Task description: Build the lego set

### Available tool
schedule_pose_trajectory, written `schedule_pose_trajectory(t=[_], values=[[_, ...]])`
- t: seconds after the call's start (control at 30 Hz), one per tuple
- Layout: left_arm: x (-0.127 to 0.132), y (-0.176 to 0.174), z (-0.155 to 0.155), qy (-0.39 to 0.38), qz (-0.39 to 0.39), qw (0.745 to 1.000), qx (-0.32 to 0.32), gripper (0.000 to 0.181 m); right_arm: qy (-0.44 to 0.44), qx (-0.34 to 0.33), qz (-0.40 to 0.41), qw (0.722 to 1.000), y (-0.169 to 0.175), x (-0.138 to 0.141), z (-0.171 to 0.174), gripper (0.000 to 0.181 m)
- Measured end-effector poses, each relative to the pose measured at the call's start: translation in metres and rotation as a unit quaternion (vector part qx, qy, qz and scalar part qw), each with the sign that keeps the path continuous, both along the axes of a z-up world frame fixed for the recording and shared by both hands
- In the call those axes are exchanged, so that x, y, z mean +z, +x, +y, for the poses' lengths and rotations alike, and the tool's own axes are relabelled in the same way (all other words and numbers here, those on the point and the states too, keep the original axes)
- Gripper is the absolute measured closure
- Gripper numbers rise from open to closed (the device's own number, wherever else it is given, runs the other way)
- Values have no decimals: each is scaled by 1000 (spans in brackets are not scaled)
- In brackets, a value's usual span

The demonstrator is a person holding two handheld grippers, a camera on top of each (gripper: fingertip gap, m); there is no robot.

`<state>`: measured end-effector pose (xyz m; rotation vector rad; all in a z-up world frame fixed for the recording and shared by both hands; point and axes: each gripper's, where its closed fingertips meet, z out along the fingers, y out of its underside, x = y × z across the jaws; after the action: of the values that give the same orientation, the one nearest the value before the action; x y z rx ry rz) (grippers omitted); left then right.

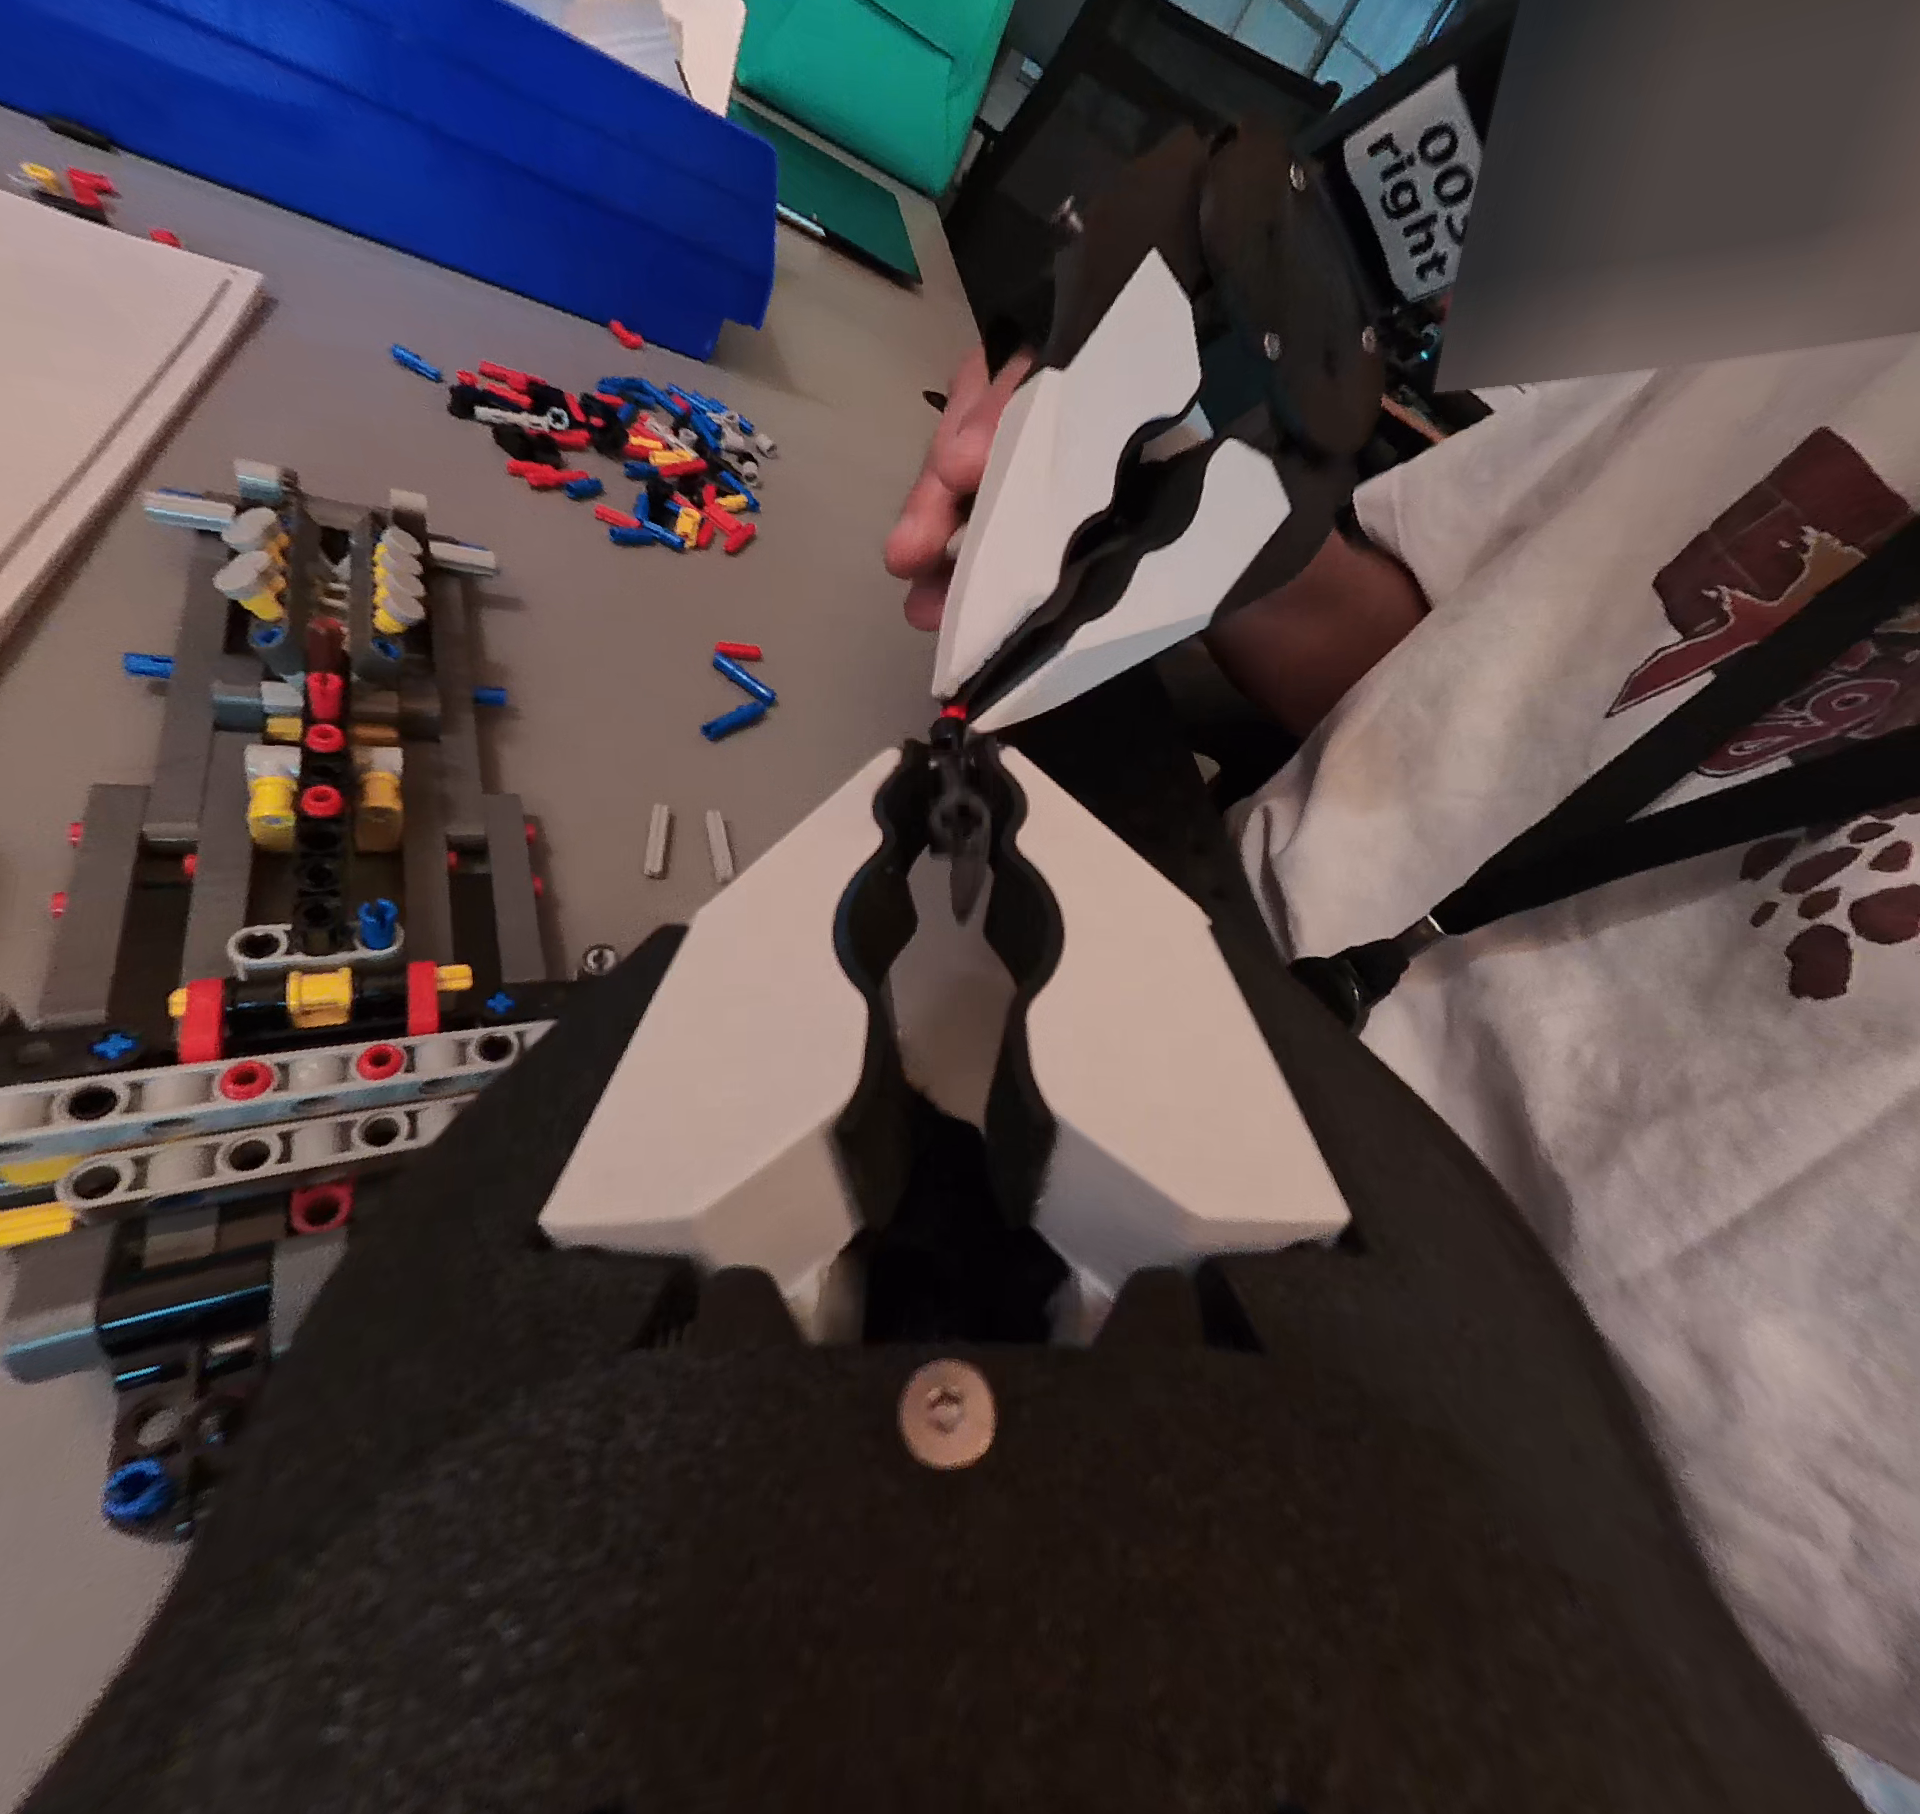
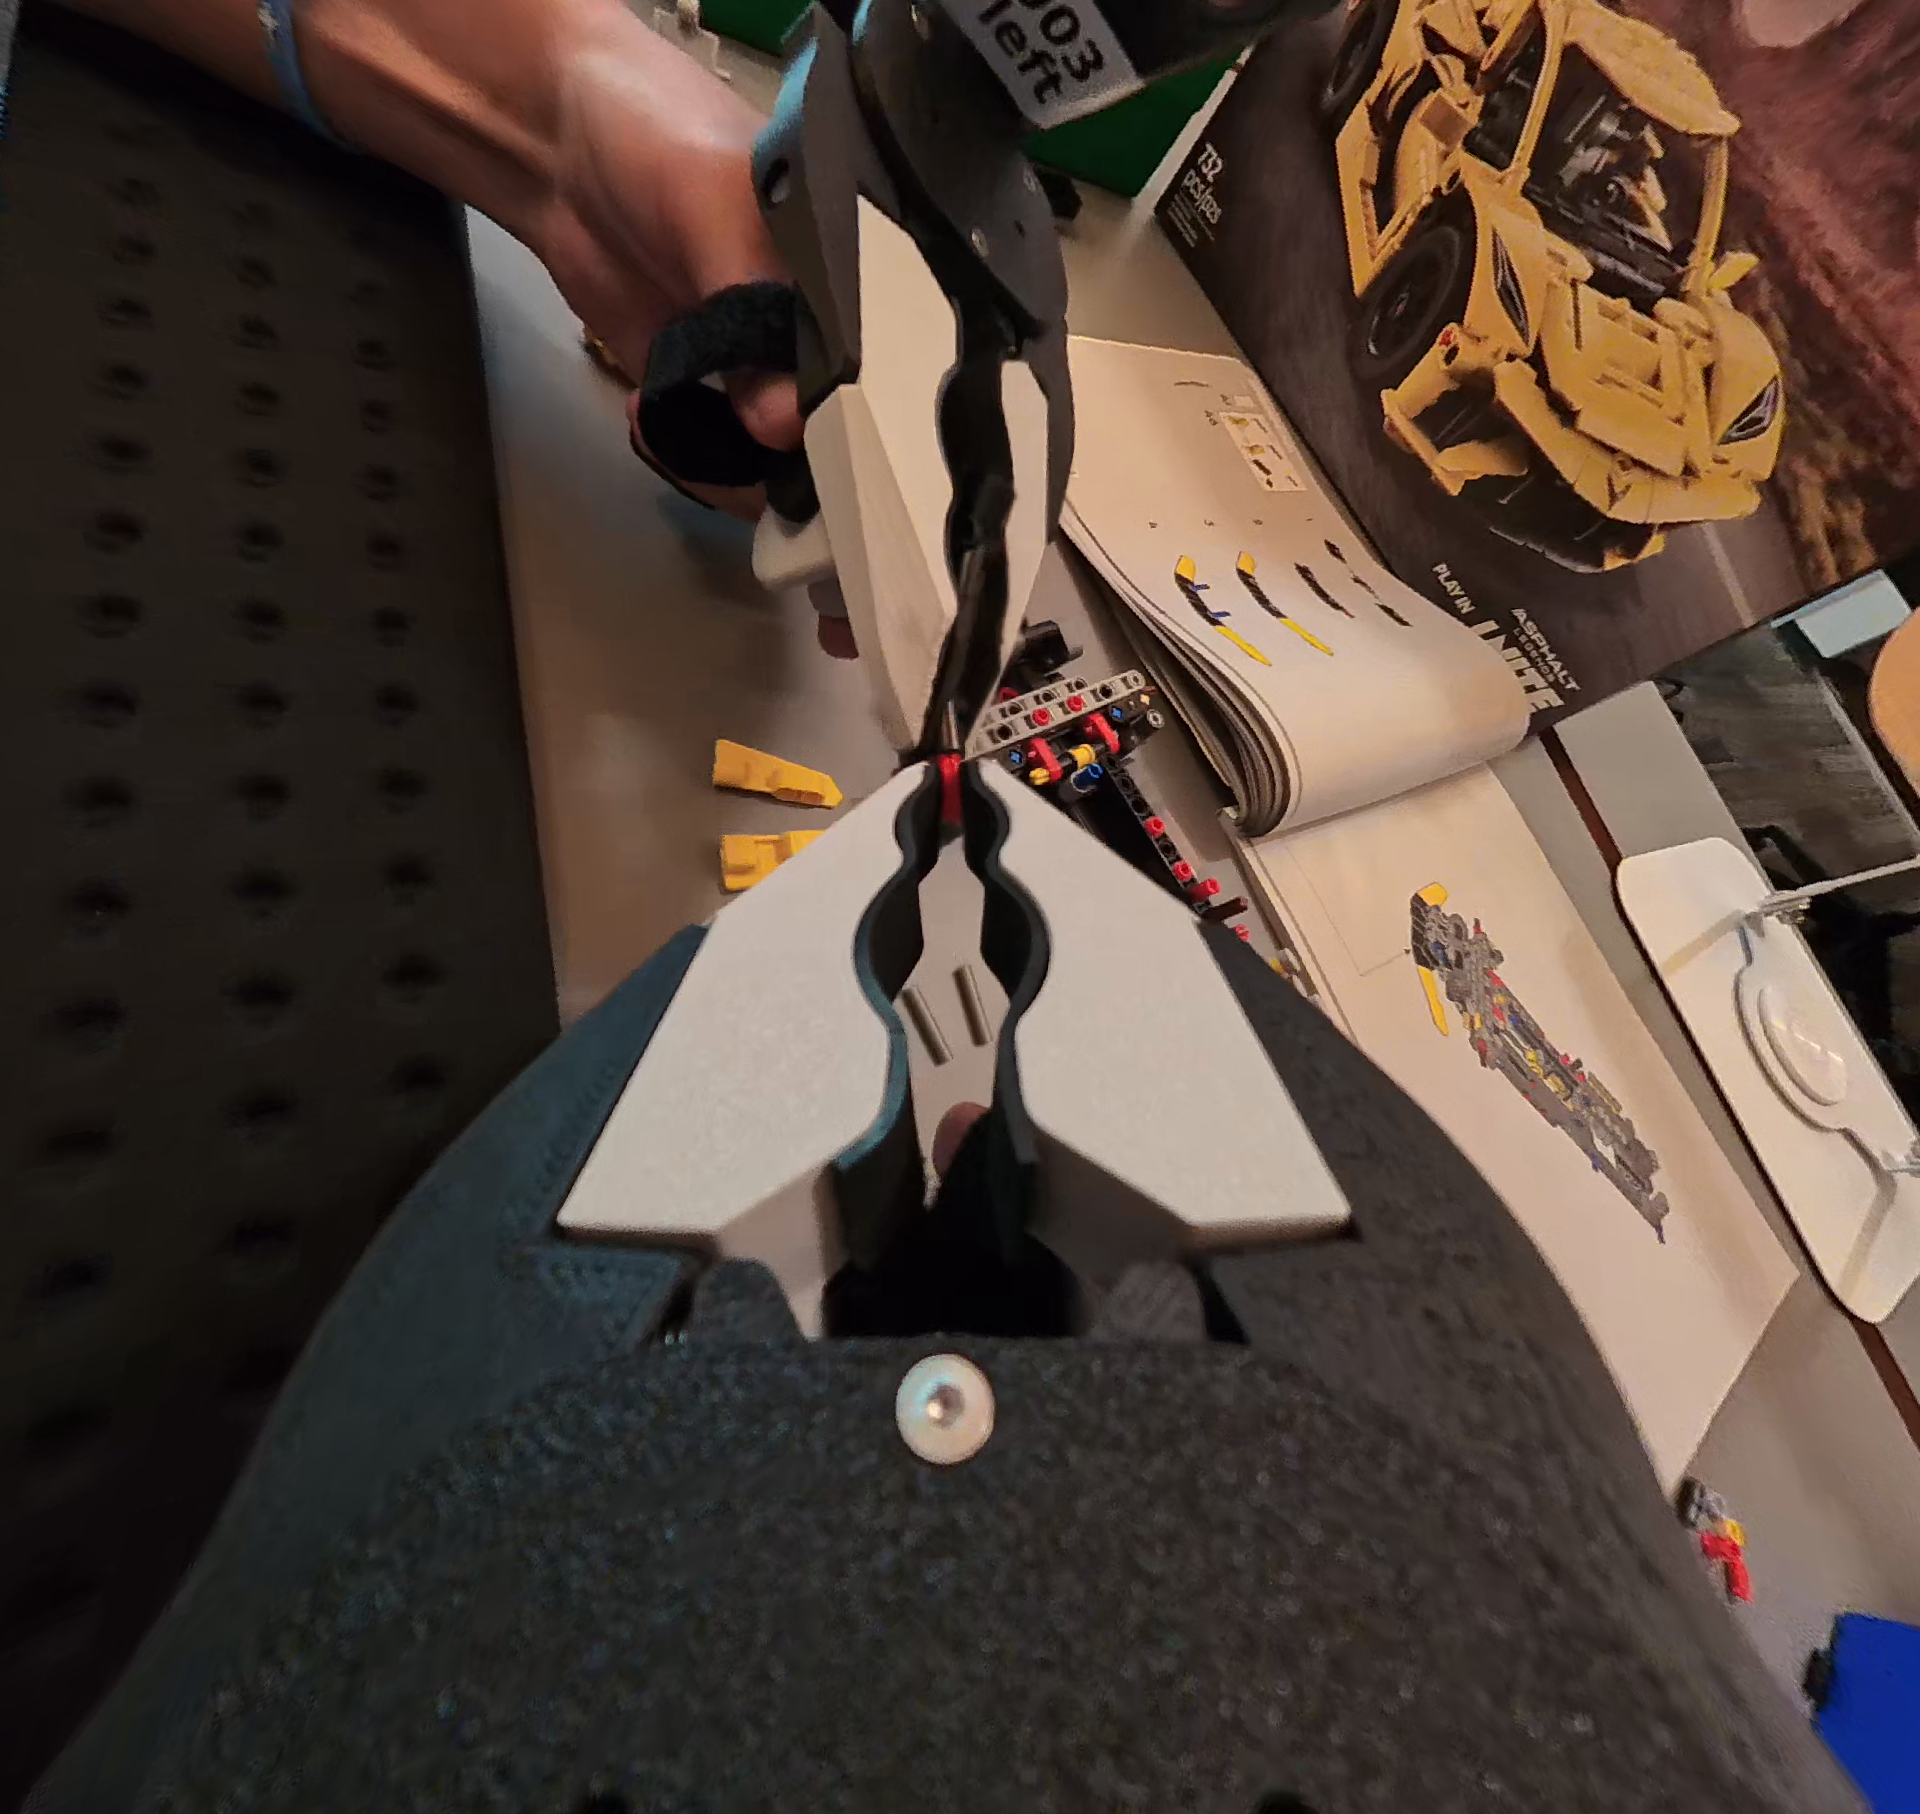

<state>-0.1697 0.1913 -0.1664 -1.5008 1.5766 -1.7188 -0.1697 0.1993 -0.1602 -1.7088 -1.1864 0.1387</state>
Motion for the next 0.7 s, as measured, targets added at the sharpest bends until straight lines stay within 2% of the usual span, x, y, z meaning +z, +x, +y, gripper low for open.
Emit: schedule_pose_trajectory(t=[0.13,0.2,0.27,0.33,0.37,0.43,0.53,0.6,0.7], values=[[-3,4,-16,0,5,1000,-26,175,-1,14,44,999,-12,7,-2,181],[-4,8,-16,22,3,1000,-19,175,8,-8,47,999,-2,10,1,181],[-4,7,-11,3,4,1000,-10,175,40,-38,111,992,17,35,4,181],[-4,6,-5,-8,3,1000,0,175,6,-68,170,983,34,42,4,181],[-2,6,-3,-18,-1,1000,6,175,-22,-73,186,980,36,37,4,179],[4,8,2,-41,-11,999,16,175,-53,-76,187,978,35,19,2,159],[2,7,8,-27,-5,999,29,175,-73,-107,165,978,44,-13,2,174],[-4,6,13,-11,11,999,43,175,-89,-151,135,975,69,-30,0,171],[-14,5,17,13,33,998,56,175,-82,-238,117,961,132,-28,-11,170]])
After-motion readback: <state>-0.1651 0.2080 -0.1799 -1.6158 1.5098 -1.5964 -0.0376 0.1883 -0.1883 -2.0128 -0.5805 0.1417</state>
